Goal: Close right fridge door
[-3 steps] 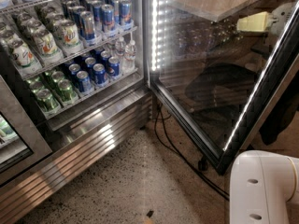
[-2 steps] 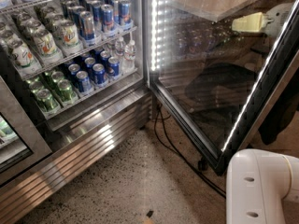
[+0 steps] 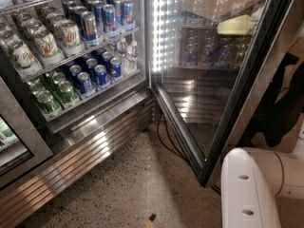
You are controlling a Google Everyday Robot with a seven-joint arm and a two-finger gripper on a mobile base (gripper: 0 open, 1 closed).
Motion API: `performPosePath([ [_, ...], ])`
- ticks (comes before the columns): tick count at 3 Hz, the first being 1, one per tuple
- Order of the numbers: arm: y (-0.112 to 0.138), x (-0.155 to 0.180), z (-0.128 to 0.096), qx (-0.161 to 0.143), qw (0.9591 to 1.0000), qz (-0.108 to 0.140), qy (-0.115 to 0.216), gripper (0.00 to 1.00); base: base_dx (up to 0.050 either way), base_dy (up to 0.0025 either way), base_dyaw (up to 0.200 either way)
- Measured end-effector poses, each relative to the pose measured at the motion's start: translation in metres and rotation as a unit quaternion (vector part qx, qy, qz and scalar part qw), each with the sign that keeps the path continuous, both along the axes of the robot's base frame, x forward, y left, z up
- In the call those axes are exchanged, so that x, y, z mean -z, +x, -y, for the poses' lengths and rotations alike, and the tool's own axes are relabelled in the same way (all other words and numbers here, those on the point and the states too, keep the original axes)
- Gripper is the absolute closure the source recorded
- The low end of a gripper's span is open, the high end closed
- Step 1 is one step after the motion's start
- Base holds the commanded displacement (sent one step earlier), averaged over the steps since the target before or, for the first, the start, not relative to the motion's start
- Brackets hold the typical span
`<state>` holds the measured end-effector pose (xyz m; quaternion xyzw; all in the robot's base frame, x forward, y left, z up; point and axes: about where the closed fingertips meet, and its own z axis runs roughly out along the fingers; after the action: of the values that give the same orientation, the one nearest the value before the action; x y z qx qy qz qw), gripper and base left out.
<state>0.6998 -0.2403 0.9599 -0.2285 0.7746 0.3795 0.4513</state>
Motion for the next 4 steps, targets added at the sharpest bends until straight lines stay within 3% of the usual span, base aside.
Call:
performPosePath([
  [1,0.000,0.000,0.000,0.000,1.0000,0.000,0.000,1.00,0.000,0.00000,0.000],
  [4,0.007,0.016,-0.052,-0.079,0.9966,-0.019,0.014,1.00,0.000,0.00000,0.000],
])
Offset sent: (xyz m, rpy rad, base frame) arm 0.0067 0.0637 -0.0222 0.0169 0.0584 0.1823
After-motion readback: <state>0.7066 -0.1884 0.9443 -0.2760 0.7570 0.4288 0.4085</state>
